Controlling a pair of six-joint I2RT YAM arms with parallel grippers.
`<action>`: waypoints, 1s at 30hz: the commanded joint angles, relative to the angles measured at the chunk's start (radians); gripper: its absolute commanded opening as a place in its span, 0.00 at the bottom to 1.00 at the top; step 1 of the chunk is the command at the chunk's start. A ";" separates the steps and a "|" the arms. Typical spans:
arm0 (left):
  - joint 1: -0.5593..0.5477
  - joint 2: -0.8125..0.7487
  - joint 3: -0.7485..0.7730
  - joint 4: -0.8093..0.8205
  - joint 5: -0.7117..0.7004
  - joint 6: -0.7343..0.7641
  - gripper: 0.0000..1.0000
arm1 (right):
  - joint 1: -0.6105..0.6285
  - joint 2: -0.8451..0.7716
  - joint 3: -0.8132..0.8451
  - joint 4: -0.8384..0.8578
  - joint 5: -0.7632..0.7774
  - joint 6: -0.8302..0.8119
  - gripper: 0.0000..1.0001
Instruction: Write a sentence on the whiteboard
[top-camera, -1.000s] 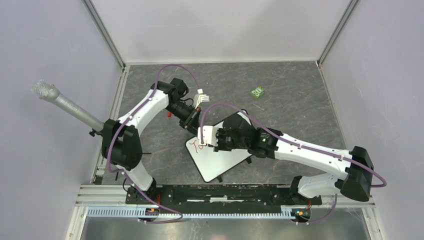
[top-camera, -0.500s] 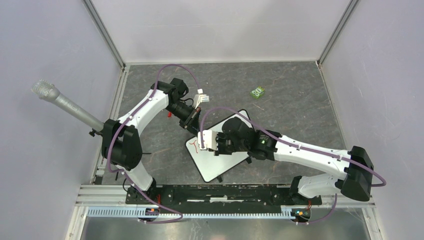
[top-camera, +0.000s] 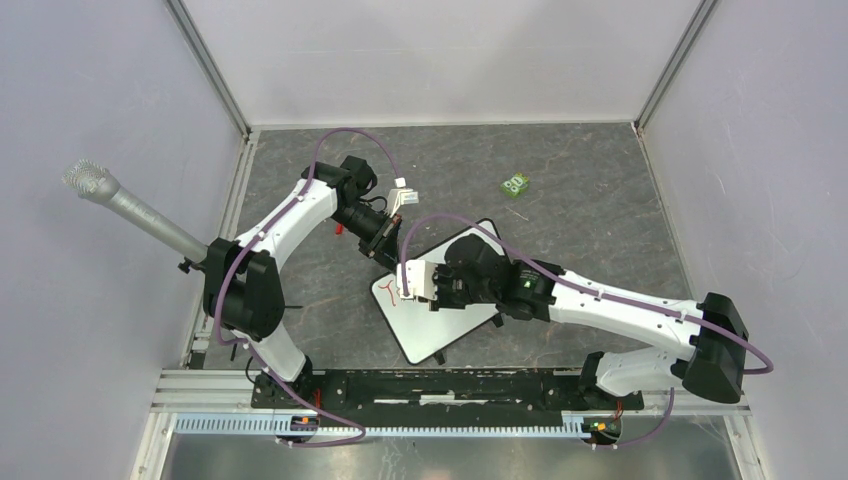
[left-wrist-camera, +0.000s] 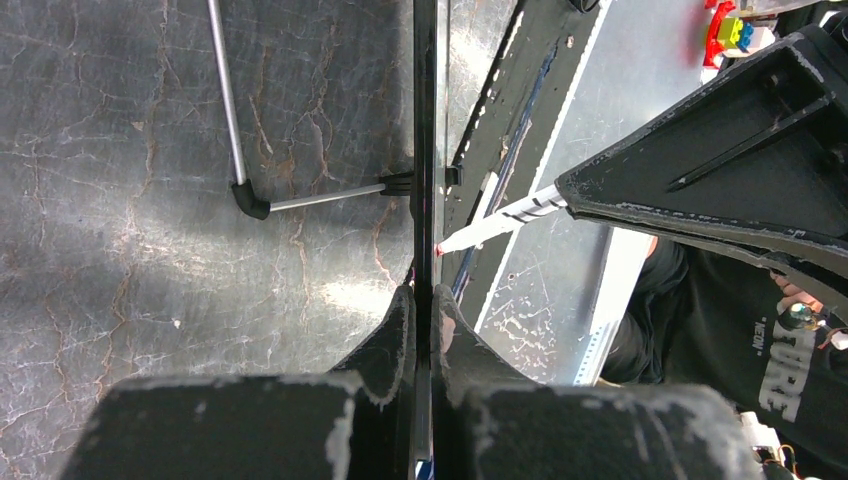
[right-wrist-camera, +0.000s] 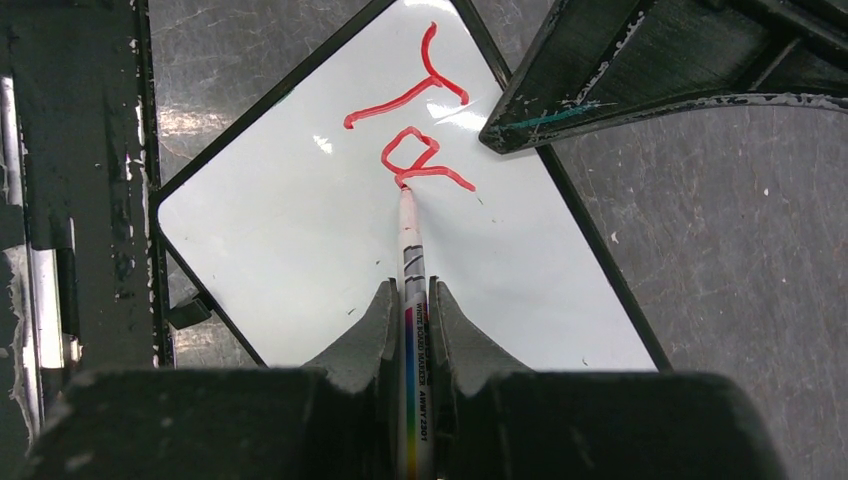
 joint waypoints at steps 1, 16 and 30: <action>-0.005 -0.037 -0.006 -0.017 0.010 0.029 0.02 | -0.030 -0.005 0.040 0.009 0.105 -0.016 0.00; -0.006 -0.033 -0.004 -0.017 0.011 0.031 0.02 | -0.085 0.021 0.110 0.030 0.120 -0.010 0.00; -0.005 -0.035 -0.008 -0.017 0.010 0.032 0.02 | -0.069 0.013 0.065 0.004 0.025 0.017 0.00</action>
